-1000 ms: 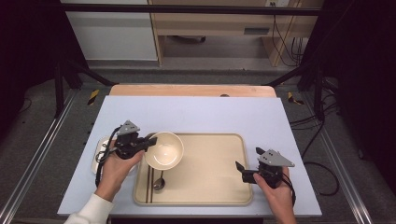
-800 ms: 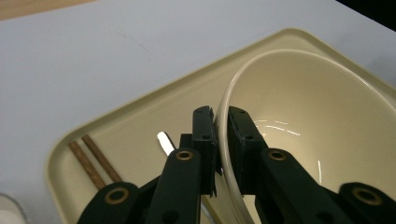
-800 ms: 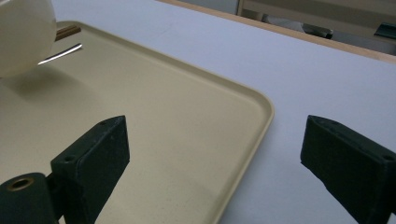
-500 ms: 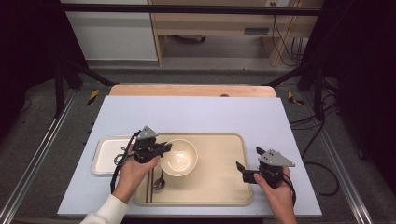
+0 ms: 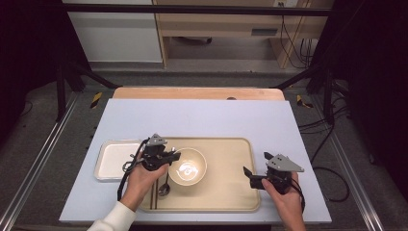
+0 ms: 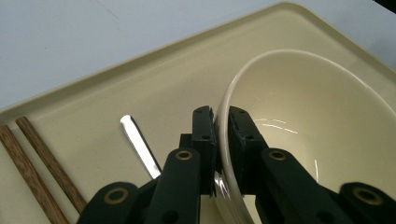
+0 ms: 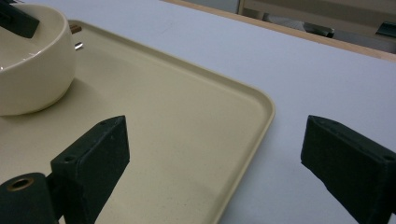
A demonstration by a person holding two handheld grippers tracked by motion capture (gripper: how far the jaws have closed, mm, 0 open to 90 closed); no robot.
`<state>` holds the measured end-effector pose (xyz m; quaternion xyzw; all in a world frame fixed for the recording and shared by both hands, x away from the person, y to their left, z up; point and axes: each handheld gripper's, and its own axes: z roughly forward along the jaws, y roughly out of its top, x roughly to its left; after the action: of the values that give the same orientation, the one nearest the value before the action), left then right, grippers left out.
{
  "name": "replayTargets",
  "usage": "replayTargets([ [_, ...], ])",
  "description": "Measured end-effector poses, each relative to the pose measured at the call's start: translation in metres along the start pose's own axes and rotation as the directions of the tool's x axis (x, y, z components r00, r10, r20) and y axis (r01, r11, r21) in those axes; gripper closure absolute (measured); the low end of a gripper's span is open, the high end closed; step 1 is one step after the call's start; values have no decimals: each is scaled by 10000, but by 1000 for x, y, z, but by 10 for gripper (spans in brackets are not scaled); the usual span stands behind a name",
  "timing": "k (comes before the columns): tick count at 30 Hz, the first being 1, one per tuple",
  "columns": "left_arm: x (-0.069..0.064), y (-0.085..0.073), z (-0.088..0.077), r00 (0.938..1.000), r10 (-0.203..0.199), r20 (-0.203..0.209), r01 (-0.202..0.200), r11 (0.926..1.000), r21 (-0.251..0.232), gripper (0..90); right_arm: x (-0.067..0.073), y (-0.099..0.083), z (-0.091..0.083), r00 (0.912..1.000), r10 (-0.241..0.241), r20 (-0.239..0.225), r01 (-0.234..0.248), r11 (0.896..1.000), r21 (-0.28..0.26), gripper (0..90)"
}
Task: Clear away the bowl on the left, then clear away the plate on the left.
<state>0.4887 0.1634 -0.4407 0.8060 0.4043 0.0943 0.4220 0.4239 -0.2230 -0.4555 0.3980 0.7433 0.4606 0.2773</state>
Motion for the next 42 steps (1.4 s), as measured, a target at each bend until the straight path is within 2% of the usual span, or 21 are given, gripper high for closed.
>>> replayTargets([
  [11, 4, -1, 6, 9998, 166, -101, -164, 9998, 146, 825, 0, 0, 0, 10000, -19, -8, 19, 10000, 27, 83],
  [14, 4, -2, 7, 9991, 363, -224, -360, 9993, 141, 825, 1, 0, 0, 10000, 0, -7, 0, 10000, 41, 83],
  [16, 3, -2, 7, 9972, 658, -365, -655, 9978, 80, 819, 1, 0, 0, 10000, 10, -15, -10, 10000, 28, 82],
  [19, 2, -2, 4, 9943, 859, -627, -863, 9963, -32, 688, 0, 0, 0, 10000, -21, 3, 21, 10000, 36, 81],
  [21, 3, -2, -1, 9888, 1088, -1023, -1110, 9937, -161, 567, 0, 0, 0, 10000, -12, 0, 12, 10000, 18, 81],
  [24, 4, -2, -12, 9824, 1192, -1436, -1297, 9894, -657, 423, 0, 0, 0, 10000, -17, 7, 17, 10000, 23, 81],
  [26, 6, -2, -19, 9823, 1155, -1478, -1300, 9872, -924, 361, 0, 0, 0, 10000, 7, -2, -7, 10000, 40, 80],
  [29, 9, -1, -30, 9759, 1236, -1799, -1452, 9830, -1123, 275, 1, 0, 1, 10000, -5, -25, 5, 10000, 58, 79],
  [31, 12, 0, -36, 9745, 1217, -1886, -1476, 9805, -1297, 257, 2, 0, 1, 10000, -21, -15, 21, 10000, 59, 78],
  [36, 21, 2, -54, 9627, 1120, -2465, -1571, 9726, -1714, 210, 1, 0, 1, 10000, -4, -3, 4, 10000, 50, 75],
  [38, 27, 1, -61, 9617, 870, -2598, -1398, 9713, -1923, 185, 1, -1, 1, 10000, 1, -3, -1, 10000, 35, 72],
  [41, 38, -1, -75, 9559, 789, -2829, -1429, 9665, -2134, 126, 2, 0, 1, 10000, 0, 8, 0, 10000, 5, 68],
  [42, 41, -2, -78, 9560, 683, -2852, -1352, 9656, -2220, 107, 1, 0, 0, 10000, -15, 25, 15, 10000, -29, 68],
])
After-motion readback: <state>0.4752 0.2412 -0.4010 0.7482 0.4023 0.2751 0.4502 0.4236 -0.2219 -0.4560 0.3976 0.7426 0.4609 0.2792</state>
